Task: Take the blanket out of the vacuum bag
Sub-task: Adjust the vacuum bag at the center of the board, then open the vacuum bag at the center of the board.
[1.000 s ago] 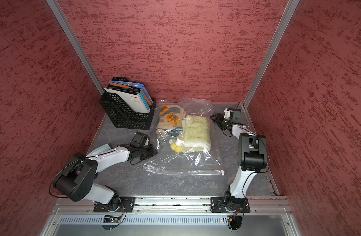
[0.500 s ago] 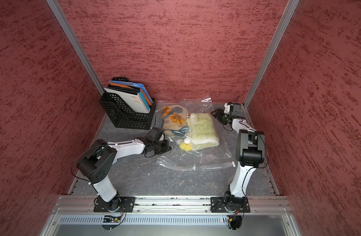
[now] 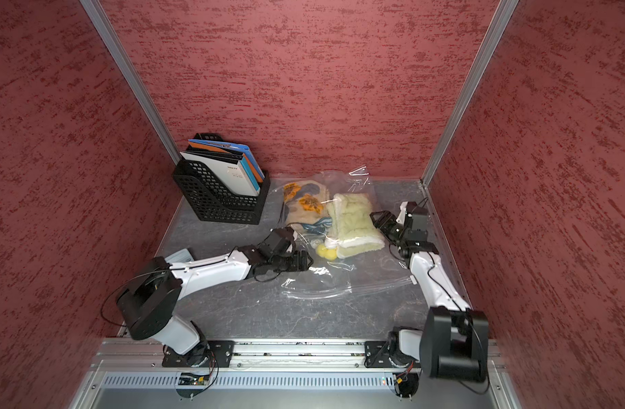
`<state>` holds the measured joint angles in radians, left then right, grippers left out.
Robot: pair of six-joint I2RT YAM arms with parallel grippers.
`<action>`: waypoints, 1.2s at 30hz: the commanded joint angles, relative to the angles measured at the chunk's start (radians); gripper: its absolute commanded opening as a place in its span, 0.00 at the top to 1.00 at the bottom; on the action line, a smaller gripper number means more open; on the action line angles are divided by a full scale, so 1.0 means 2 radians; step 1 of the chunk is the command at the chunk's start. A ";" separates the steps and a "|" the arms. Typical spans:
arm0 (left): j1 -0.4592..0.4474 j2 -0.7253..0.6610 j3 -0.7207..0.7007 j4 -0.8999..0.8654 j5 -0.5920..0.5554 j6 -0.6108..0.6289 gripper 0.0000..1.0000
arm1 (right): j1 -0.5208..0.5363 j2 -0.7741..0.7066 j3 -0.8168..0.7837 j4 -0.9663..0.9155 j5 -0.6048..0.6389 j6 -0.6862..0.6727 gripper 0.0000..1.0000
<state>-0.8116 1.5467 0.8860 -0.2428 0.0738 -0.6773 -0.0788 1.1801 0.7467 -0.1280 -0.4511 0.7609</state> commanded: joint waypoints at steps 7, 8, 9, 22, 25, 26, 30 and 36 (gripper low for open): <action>-0.045 -0.156 -0.023 -0.150 -0.156 0.032 0.09 | 0.064 -0.180 -0.096 -0.117 0.020 0.150 0.32; -0.053 -0.160 -0.016 -0.157 -0.160 0.044 0.11 | 0.074 -0.196 -0.101 -0.134 0.026 0.165 0.32; -0.063 -0.159 -0.007 -0.161 -0.155 0.059 0.12 | 0.085 -0.210 -0.108 -0.150 0.035 0.177 0.32; -0.260 0.045 0.157 -0.259 -0.245 0.219 0.22 | 0.098 -0.213 -0.119 -0.180 0.065 0.182 0.28; -0.271 0.083 0.187 -0.241 -0.248 0.263 0.26 | 0.095 -0.219 -0.123 -0.181 0.062 0.184 0.27; -0.276 0.097 0.198 -0.237 -0.262 0.275 0.27 | 0.090 -0.222 -0.123 -0.185 0.059 0.185 0.26; -0.282 0.119 0.203 -0.198 -0.267 0.309 0.27 | 0.064 -0.249 -0.157 -0.175 0.008 0.241 0.27; -0.289 0.143 0.196 -0.157 -0.295 0.321 0.27 | 0.033 -0.302 -0.204 -0.155 0.000 0.288 0.27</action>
<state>-1.3853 1.7947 1.2701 -0.6075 -0.4763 -0.0780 0.0116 0.5980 0.3401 -0.4732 -0.4175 1.2781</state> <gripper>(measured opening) 0.733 0.728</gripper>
